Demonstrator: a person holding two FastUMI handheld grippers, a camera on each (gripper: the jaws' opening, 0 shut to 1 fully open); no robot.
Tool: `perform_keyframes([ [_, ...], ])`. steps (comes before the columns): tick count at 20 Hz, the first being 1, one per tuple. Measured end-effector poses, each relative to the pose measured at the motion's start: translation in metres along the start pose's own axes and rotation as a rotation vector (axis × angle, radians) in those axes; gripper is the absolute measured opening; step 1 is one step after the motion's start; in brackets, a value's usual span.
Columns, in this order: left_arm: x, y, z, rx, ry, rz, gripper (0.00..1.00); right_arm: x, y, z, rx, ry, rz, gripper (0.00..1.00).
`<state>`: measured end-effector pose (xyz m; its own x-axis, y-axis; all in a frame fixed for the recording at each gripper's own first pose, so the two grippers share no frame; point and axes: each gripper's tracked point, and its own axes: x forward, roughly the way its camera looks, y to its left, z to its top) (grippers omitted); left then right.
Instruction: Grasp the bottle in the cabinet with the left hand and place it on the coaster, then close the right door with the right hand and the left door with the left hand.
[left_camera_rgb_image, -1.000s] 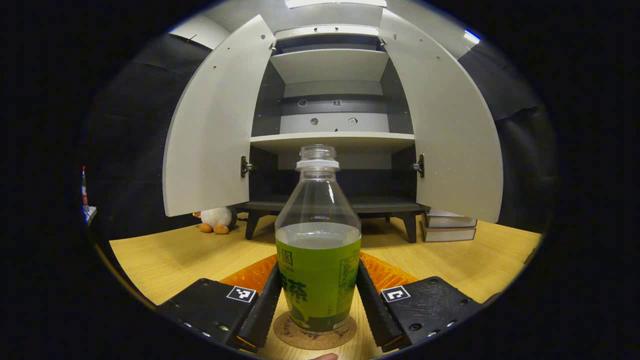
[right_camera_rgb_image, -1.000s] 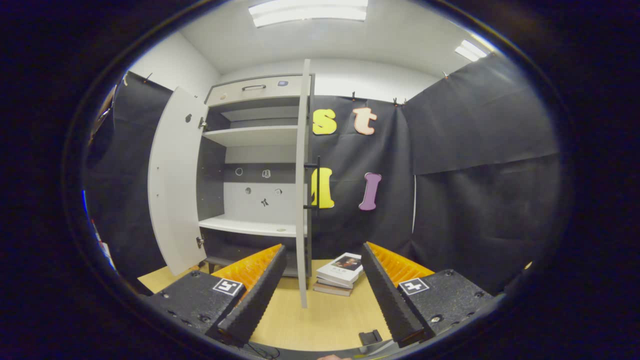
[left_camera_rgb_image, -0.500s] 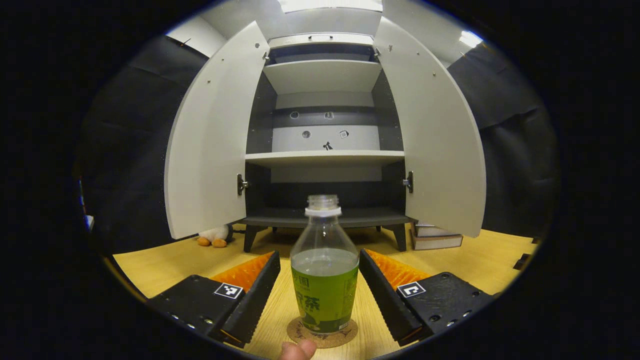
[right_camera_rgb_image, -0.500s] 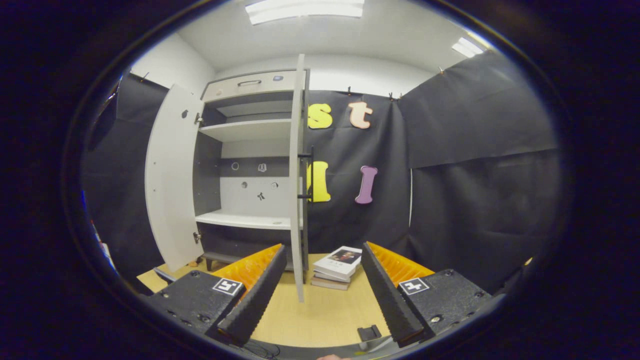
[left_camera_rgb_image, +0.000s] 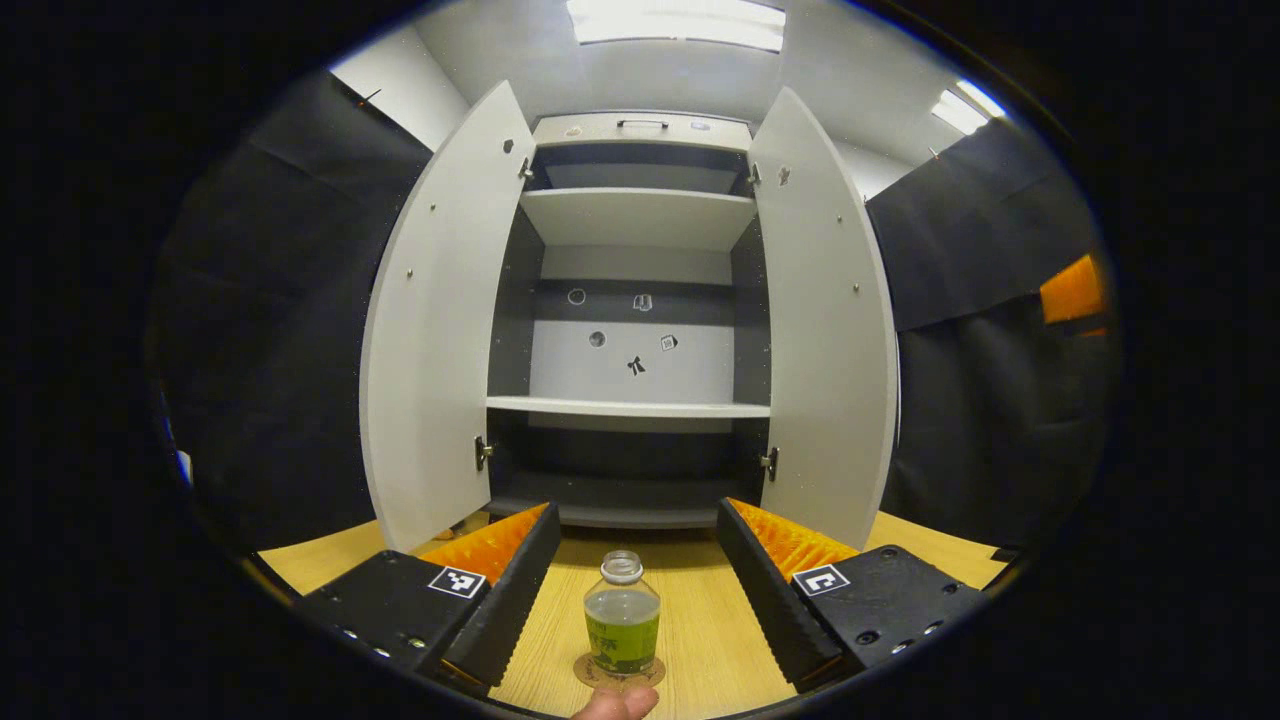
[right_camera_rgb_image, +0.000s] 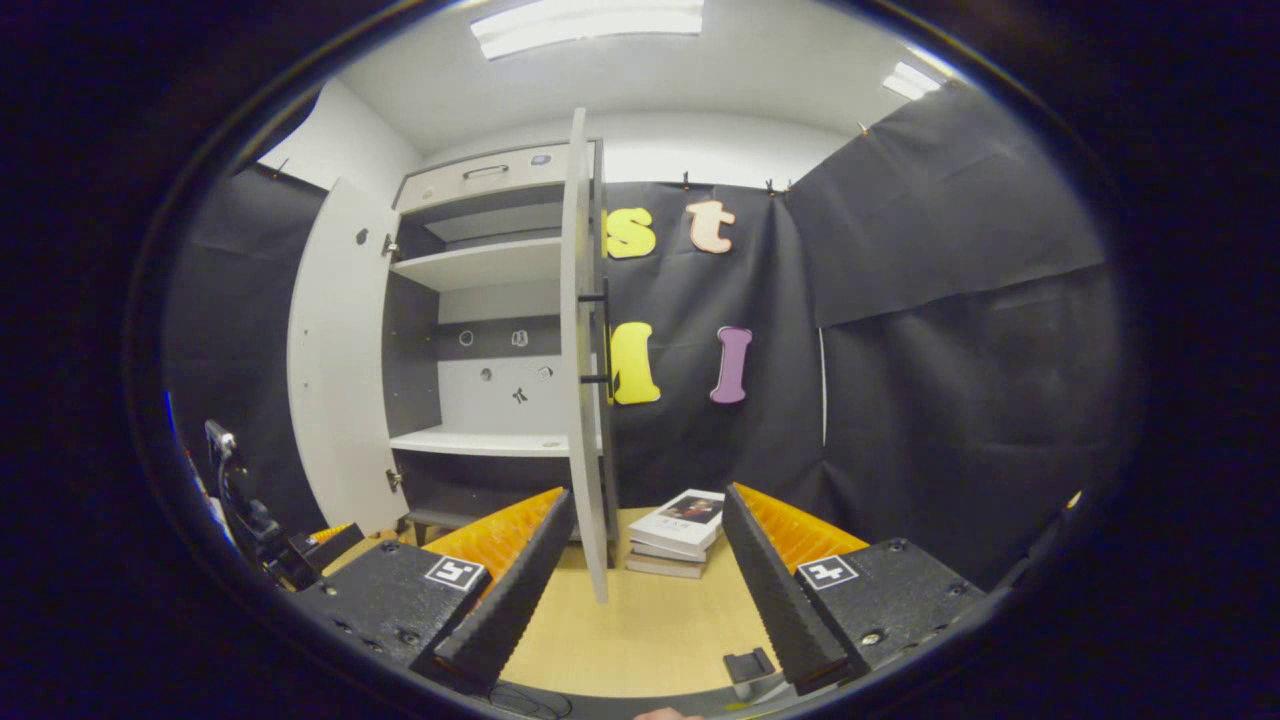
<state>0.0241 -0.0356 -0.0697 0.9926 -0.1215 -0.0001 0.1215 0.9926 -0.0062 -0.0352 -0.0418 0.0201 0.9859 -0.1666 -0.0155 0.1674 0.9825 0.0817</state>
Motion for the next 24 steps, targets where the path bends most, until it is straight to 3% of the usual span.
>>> perform_keyframes([
  [3, -0.012, -0.007, 0.024, 0.008, 0.006, -0.043, 0.95, -0.001, 0.007, -0.017, 0.017, 0.009, 0.032, 0.99],
  [7, -0.03, -0.001, 0.04, 0.055, 0.031, -0.045, 0.96, 0.003, 0.009, -0.033, 0.031, 0.035, 0.069, 0.99],
  [10, -0.041, -0.002, 0.05, 0.061, 0.022, -0.033, 0.96, 0.033, 0.01, 0.005, 0.096, -0.003, 0.135, 0.99],
  [15, -0.056, -0.006, 0.037, 0.012, 0.069, -0.025, 0.95, 0.131, -0.02, 0.091, 0.105, -0.056, 0.13, 0.96],
  [20, -0.068, 0.013, 0.026, 0.009, 0.11, 0.03, 0.96, 0.209, -0.027, 0.106, 0.041, -0.009, 0.075, 0.96],
  [24, -0.072, 0.027, 0.019, 0.022, 0.127, 0.068, 0.96, 0.222, -0.019, 0.111, 0.048, -0.027, 0.065, 0.94],
])
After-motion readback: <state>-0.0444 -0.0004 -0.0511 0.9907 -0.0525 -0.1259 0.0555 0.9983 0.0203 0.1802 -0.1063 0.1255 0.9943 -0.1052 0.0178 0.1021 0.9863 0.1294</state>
